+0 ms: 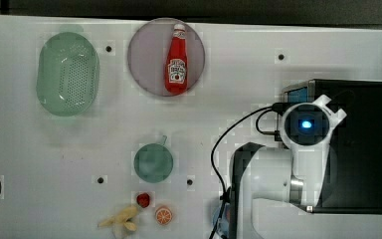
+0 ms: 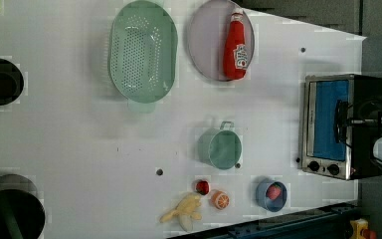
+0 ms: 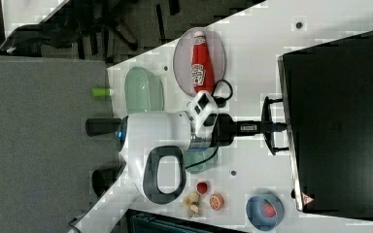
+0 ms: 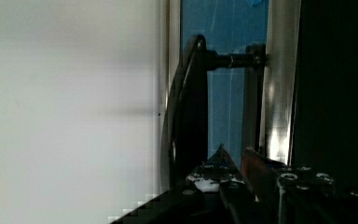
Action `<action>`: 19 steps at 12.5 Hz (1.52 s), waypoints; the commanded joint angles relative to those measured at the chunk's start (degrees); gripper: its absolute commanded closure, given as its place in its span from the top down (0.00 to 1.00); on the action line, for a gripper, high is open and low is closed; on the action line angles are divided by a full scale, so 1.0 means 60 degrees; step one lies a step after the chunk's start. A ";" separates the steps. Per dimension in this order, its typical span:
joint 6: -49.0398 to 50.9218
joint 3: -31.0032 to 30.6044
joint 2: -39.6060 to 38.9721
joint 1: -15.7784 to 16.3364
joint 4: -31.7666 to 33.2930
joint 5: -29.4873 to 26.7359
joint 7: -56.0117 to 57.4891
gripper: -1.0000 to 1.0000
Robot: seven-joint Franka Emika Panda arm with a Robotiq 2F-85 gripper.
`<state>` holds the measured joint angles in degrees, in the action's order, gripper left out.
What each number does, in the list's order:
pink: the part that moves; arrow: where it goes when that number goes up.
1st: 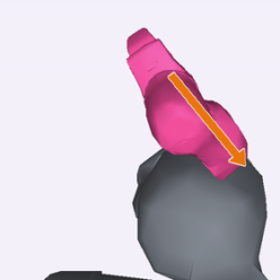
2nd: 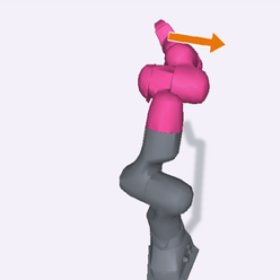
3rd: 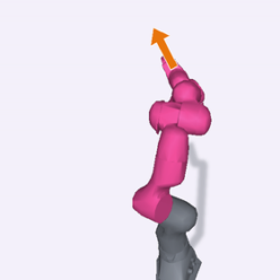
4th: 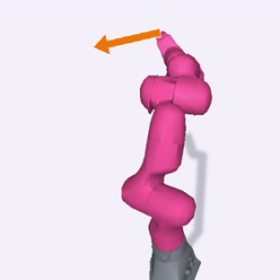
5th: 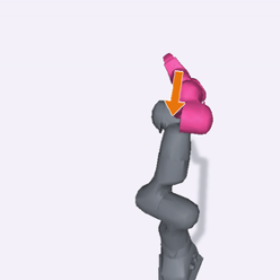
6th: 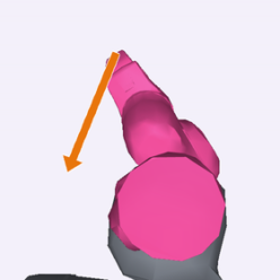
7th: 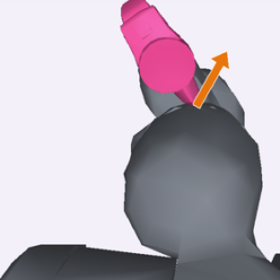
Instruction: Flap open oven.
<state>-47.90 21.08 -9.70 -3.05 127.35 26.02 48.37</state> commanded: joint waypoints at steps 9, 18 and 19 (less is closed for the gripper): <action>0.1350 -0.1285 -0.0944 0.1290 -0.0008 0.2666 -0.4417 0.18; 0.1624 -0.1795 -0.3132 0.2302 -0.0326 0.3811 -0.7061 0.18; 0.1605 -0.1796 -0.3409 0.2364 -0.0458 0.3810 -0.7565 0.18</action>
<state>-38.16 9.17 -30.63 10.69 125.78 48.46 10.04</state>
